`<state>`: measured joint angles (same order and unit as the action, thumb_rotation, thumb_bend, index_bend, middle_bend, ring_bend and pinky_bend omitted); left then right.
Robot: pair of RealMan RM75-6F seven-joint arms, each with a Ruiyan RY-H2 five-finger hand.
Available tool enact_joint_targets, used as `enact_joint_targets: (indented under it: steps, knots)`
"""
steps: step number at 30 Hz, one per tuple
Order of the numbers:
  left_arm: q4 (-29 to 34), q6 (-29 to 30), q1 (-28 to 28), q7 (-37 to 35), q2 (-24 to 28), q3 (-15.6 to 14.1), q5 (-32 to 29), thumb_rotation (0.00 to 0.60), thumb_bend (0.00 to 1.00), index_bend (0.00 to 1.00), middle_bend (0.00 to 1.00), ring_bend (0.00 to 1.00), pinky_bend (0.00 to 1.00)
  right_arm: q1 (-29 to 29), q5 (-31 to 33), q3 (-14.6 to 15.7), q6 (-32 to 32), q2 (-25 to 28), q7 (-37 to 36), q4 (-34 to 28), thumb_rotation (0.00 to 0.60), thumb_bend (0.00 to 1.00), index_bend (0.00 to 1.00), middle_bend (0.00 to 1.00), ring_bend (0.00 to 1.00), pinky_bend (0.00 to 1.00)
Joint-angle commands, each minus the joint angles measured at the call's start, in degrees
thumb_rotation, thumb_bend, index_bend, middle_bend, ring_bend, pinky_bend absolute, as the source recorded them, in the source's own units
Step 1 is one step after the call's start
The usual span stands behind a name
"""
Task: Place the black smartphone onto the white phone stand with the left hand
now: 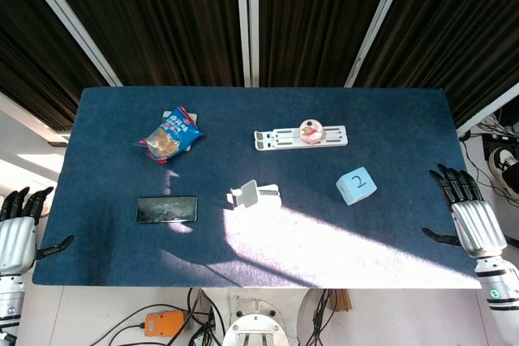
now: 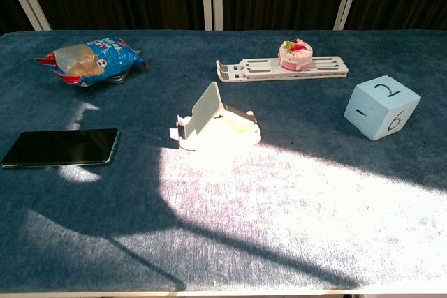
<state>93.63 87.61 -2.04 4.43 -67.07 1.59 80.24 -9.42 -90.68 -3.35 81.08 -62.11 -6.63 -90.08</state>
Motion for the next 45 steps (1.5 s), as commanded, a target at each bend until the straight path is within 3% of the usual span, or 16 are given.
enact_joint_targets:
  steps: [1,7,11,15,22,29,38,45]
  knots:
    - [0.13,-0.34,0.05,0.19,0.08,0.09,-0.34,0.6,0.06,0.14,0.16,0.03,0.01,-0.2,0.06,-0.16,-0.02,0.16,0.35,-0.39,0.6,0.11,0.0,0.0,0.0,0.04]
    - [2.49,-2.38,-2.41,-0.04,-1.38,1.32,1.43,0.6,0.07,0.15,0.16,0.07,0.01,-0.06,0.1,-0.46,0.93,1.5,1.17,-1.66,0.6,0.11,0.0,0.0,0.0,0.04]
    - [4.82,-7.12,-6.79,0.39,-3.28,2.29,3.7,0.565,0.11,0.18,0.21,0.12,0.01,0.35,-0.39,-0.57,2.28,2.63,1.59,-2.74,0.6,0.11,0.0,0.0,0.0,0.04]
    - [5.25,-13.64,-12.05,4.43,-6.66,3.38,3.93,0.539,0.12,0.22,0.21,0.11,0.01,0.71,-0.63,-0.41,2.94,3.23,1.99,-3.46,0.6,0.11,0.0,0.0,0.0,0.04]
    - [2.57,-23.35,-18.55,15.07,-13.79,5.01,-4.23,0.521,0.12,0.22,0.18,0.05,0.01,0.99,-0.06,-0.11,2.73,3.2,1.71,-3.38,0.6,0.11,0.0,0.0,0.0,0.04]
    - [0.46,-25.91,-21.15,24.42,-17.87,5.47,-12.98,0.516,0.12,0.22,0.13,0.01,0.0,0.87,0.66,-0.1,2.09,2.89,1.27,-2.89,0.6,0.11,0.0,0.0,0.0,0.04]
    - [-0.7,-26.75,-23.12,27.95,-20.26,5.49,-19.83,0.515,0.12,0.22,0.13,0.0,0.0,0.67,1.18,-0.04,1.42,2.26,0.58,-2.06,0.6,0.11,0.0,0.0,0.0,0.04]
    - [-1.22,-26.73,-24.43,28.73,-21.7,4.87,-21.09,0.515,0.12,0.22,0.13,0.0,0.0,0.81,1.58,-0.05,1.42,2.25,0.3,-1.79,0.6,0.11,0.0,0.0,0.0,0.04]
